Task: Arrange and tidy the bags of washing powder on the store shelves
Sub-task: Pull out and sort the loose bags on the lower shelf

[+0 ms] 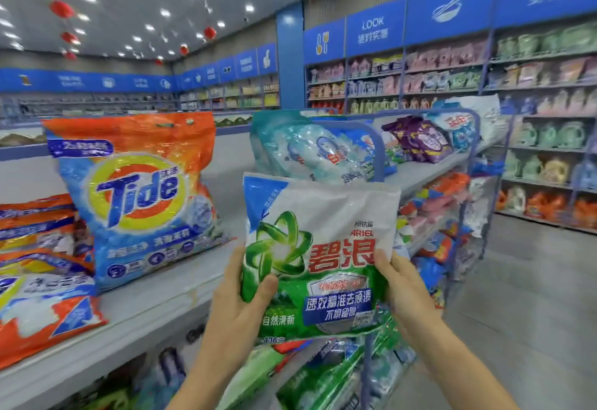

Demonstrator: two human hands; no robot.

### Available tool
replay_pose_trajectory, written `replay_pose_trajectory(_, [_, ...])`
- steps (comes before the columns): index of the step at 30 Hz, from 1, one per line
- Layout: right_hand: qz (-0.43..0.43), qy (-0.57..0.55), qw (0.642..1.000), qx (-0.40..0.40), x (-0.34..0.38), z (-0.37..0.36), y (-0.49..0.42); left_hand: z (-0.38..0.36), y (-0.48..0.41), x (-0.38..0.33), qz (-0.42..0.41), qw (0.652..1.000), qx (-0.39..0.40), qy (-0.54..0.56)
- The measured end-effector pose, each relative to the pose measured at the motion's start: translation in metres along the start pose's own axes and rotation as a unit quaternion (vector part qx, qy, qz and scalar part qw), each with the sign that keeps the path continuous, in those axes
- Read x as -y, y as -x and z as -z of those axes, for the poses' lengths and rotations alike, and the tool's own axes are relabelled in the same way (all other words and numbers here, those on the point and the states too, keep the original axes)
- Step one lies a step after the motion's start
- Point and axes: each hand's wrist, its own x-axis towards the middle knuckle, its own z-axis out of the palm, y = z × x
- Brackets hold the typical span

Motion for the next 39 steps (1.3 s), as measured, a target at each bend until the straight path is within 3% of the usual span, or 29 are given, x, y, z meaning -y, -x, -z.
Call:
replay_pose_trajectory(7, [-0.096,-0.135,0.978,-0.128,0.011,0.165,-0.031,-0.178,-0.025,-0.013,-0.015,0.994,0.107,0.029])
replay_pose_trajectory(14, [-0.109,-0.139,0.964,-0.197,0.017,0.304,-0.063,-0.327,-0.050,0.005,0.085,0.975,0.172,0.109])
replay_pose_trajectory(21, [-0.115,-0.128,0.955,-0.241,-0.001,0.409,-0.130,-0.449,-0.092,0.039,0.116,0.962,0.210,0.129])
replay_pose_trajectory(33, [-0.074,-0.064,0.984,-0.152,-0.004,0.515,-0.401,-0.615,-0.275,0.103,0.160,0.957,0.152,0.187])
replay_pose_trajectory(39, [-0.052,-0.021,0.998,0.038,-0.025,0.553,-0.515,-0.667,-0.354,0.134,0.209,0.962,0.051,0.169])
